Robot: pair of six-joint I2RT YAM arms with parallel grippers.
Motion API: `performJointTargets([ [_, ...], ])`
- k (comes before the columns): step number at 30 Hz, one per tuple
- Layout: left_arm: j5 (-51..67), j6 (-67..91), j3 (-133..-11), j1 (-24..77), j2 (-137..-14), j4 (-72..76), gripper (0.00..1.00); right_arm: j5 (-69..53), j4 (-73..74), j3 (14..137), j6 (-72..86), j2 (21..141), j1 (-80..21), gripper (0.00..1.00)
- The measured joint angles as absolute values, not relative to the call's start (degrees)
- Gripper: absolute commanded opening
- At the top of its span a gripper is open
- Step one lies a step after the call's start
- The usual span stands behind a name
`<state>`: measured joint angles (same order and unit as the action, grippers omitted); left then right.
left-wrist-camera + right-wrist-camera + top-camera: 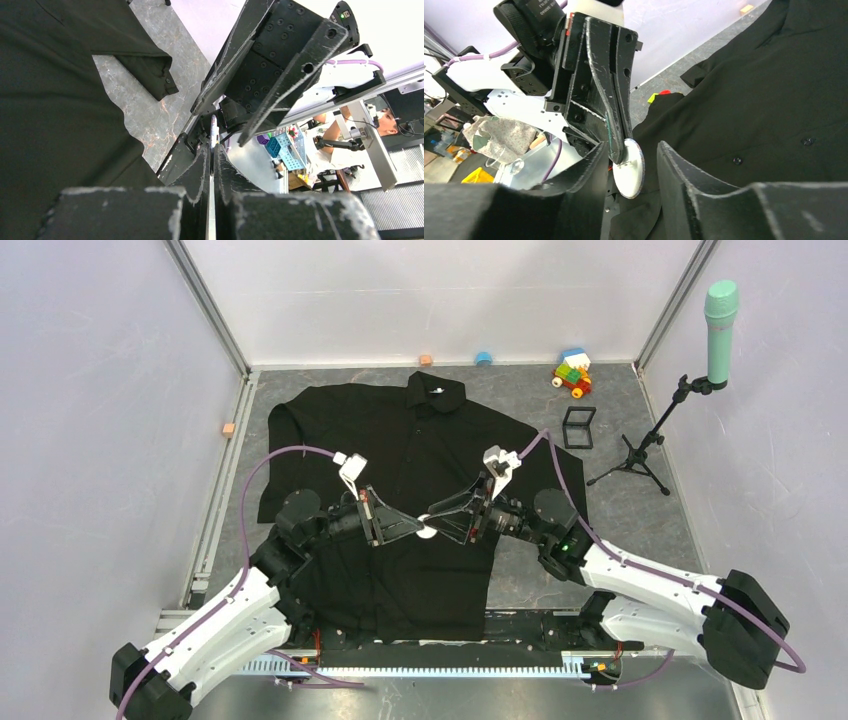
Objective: Pin the brooch onto the clothing
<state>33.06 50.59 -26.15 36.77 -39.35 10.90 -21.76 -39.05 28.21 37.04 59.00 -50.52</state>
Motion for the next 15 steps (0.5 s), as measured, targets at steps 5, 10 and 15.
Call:
performJointTargets([
  [5, 33.12, 50.43, -26.3, 36.77, -39.33, 10.26, 0.02, -21.15, -37.85, 28.23, 36.97, 59.99, -50.52, 0.34],
  [10, 33.08, 50.43, -26.3, 36.77, -39.33, 9.45, 0.02, -20.64, -36.88, 28.23, 36.4, 60.05, -50.52, 0.28],
  [15, 32.69, 50.43, -26.3, 36.77, -39.35, 8.43, 0.02, -20.05, -35.64, 28.27, 33.78, 60.05, -51.03, 0.25],
])
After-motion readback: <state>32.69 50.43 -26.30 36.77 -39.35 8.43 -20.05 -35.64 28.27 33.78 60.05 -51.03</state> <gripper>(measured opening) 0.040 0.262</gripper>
